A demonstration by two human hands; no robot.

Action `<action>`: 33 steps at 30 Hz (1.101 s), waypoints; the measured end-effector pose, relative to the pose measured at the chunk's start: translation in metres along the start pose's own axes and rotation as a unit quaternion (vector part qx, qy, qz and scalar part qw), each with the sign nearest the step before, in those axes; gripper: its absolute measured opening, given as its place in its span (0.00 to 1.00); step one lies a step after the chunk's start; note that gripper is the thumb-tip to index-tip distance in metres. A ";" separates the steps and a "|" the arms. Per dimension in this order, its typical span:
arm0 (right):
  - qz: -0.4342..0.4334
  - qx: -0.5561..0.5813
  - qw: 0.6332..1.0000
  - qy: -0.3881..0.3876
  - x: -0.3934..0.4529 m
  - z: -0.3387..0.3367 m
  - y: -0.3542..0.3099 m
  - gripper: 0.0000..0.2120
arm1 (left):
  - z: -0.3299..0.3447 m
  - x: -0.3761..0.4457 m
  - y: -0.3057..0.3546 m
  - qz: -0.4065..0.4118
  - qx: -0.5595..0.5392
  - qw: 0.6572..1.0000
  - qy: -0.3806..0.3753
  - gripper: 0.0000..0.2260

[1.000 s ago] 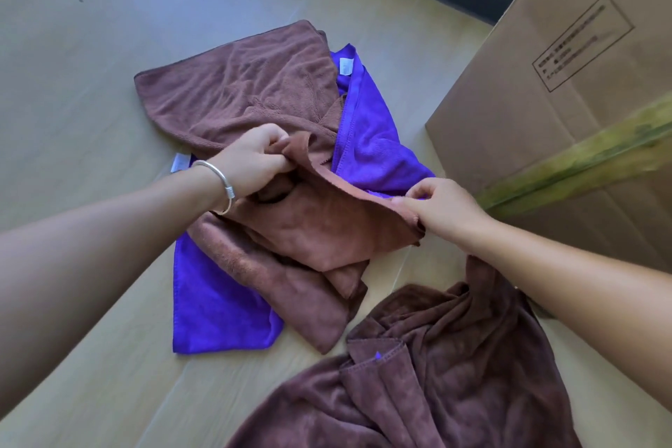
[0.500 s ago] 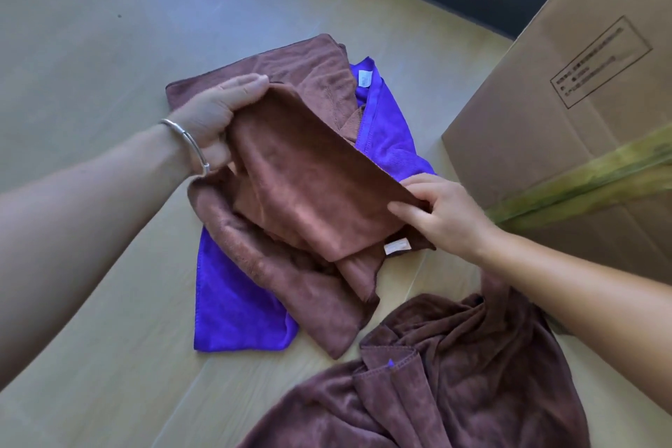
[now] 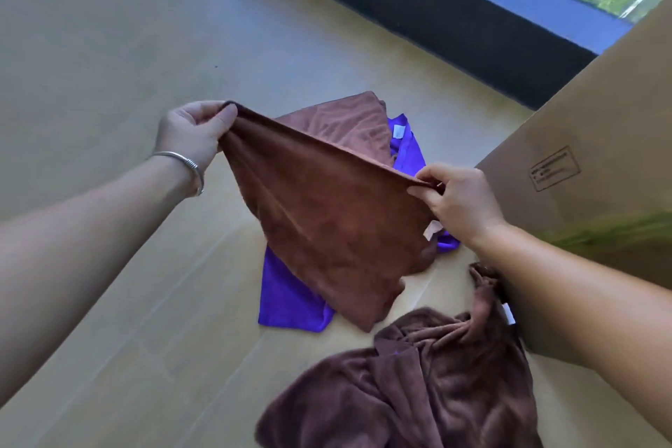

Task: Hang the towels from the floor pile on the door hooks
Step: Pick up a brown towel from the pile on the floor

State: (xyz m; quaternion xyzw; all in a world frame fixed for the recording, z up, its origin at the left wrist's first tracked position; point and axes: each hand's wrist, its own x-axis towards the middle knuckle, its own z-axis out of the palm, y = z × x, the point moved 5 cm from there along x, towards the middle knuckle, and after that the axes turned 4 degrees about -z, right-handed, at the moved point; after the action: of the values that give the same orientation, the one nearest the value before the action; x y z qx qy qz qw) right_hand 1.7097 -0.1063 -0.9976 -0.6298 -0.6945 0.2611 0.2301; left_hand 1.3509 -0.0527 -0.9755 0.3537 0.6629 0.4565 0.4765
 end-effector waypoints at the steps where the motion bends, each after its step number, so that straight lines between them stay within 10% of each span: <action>1: -0.007 -0.010 0.999 -0.032 -0.002 -0.006 -0.015 0.02 | -0.015 -0.010 0.012 0.002 0.006 1.000 0.024 0.03; 18: -0.094 0.058 0.994 -0.006 0.040 -0.153 -0.396 0.03 | -0.292 -0.162 0.258 -0.016 -0.048 0.960 0.274 0.05; 33: -0.183 0.097 0.978 -0.035 0.128 -0.019 -0.703 0.05 | -0.596 -0.147 0.327 0.022 -0.078 0.916 0.393 0.02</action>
State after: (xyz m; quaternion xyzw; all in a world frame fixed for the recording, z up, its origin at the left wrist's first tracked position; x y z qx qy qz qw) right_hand 1.1787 -0.0267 -0.5254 -0.4571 -0.7770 0.3028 0.3094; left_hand 0.8363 -0.2368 -0.5446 0.1218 0.7508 0.6198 0.1931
